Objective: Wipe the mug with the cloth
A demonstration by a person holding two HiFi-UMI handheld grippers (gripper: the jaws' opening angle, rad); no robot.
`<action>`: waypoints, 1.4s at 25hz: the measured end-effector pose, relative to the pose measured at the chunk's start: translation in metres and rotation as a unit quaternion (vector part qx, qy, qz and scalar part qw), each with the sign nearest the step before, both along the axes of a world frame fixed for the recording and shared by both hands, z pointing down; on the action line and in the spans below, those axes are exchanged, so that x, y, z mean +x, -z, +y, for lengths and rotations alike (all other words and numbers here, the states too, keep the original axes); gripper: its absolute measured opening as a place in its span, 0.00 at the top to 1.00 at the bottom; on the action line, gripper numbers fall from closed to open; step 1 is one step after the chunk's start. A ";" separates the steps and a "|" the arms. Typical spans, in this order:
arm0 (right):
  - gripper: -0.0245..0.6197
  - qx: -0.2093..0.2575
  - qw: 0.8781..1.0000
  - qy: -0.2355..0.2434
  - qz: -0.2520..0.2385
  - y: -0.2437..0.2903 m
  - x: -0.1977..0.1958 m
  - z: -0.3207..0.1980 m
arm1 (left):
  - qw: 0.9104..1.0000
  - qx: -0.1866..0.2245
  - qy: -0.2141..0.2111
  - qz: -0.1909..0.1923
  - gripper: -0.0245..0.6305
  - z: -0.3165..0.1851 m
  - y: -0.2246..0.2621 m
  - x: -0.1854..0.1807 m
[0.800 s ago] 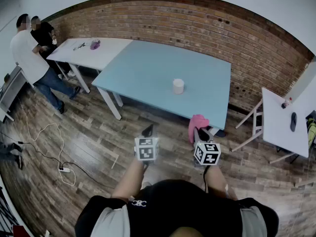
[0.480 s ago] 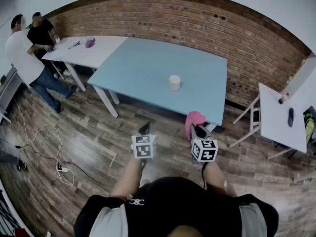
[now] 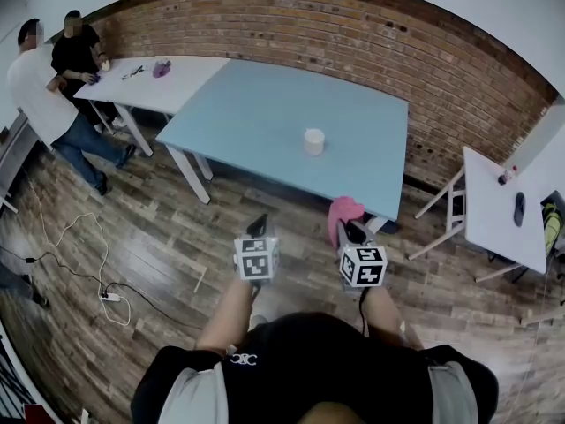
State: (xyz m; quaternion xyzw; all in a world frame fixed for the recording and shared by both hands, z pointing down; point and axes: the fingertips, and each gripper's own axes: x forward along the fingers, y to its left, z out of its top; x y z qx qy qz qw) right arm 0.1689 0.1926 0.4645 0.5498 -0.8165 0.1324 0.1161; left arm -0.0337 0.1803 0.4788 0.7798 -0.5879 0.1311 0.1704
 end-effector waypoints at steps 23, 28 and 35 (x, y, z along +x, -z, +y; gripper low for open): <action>0.90 -0.010 1.000 0.007 0.004 -0.008 -0.005 0.006 | 1.000 -0.005 0.005 -0.009 0.96 0.006 -0.008 -0.005; 0.90 -0.012 1.000 0.003 0.005 -0.011 -0.008 0.004 | 1.000 -0.006 0.006 -0.011 0.96 0.002 -0.008 -0.012; 0.90 -0.014 1.000 0.001 0.009 -0.012 -0.017 0.006 | 1.000 -0.006 0.004 -0.009 0.96 0.001 -0.009 -0.020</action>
